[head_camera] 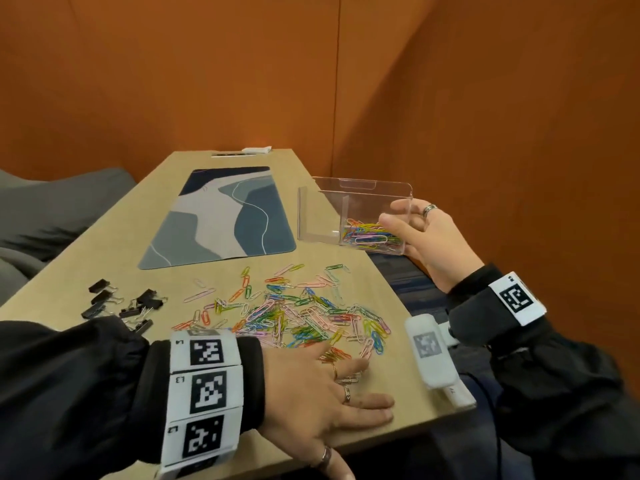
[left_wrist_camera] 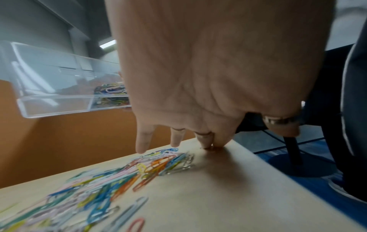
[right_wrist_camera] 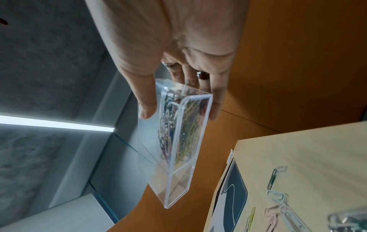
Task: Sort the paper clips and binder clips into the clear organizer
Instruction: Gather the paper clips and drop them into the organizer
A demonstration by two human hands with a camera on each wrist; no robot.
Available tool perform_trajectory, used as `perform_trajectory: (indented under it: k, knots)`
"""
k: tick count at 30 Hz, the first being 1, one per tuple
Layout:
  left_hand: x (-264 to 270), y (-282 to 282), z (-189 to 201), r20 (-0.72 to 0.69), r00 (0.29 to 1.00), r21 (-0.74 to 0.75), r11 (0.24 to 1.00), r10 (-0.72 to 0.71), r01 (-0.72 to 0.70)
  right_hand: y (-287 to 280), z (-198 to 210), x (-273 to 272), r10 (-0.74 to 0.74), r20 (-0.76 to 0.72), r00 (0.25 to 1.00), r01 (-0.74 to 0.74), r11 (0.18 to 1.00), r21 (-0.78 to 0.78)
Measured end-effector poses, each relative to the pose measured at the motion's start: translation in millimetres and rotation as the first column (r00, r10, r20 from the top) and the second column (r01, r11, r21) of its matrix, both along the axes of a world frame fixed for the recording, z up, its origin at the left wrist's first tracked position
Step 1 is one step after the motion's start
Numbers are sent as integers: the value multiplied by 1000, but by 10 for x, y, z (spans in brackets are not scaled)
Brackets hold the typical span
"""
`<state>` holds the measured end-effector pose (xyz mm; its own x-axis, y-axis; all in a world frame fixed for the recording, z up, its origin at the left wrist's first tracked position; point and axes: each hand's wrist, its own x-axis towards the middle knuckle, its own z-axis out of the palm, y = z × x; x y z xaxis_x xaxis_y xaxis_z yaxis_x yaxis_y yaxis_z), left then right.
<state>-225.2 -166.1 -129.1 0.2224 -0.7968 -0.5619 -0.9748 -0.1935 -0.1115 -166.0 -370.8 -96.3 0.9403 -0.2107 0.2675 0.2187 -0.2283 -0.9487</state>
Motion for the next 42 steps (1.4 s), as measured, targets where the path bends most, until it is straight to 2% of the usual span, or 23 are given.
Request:
perform_trajectory:
  k: [10, 17, 21, 24, 29, 34, 37, 39, 42]
  knots:
    - [329, 180, 83, 101, 958, 106, 955, 268, -278, 64, -59, 69, 20, -7, 1000, -20, 999, 35]
    - [235, 327, 35, -5, 973, 97, 969, 230, -228, 136, -132, 176, 47, -15, 999, -46, 998, 31]
    - [382, 324, 25, 88, 952, 119, 946, 294, -303, 214, -141, 247, 63, -11, 998, -63, 996, 60]
    - [470, 349, 66, 133, 936, 82, 938, 325, -337, 277, -108, 313, 52, 25, 998, -53, 998, 40]
    - [316, 220, 78, -15, 975, -17, 975, 222, -222, 319, -63, 416, 21, 40, 999, -22, 999, 38]
    - [449, -139, -71, -45, 987, -131, 979, 154, -159, 209, -49, 427, -25, 25, 999, 23, 998, 65]
    - [540, -239, -125, -62, 986, -53, 986, 158, -161, 113, -28, 388, -44, 22, 999, 43, 997, 59]
    - [612, -199, -121, -57, 974, 12, 976, 219, -219, 50, -16, 359, -53, 22, 998, 52, 998, 46]
    - [744, -71, -102, 12, 951, 22, 950, 310, -310, -33, -6, 324, -57, 24, 998, 56, 998, 16]
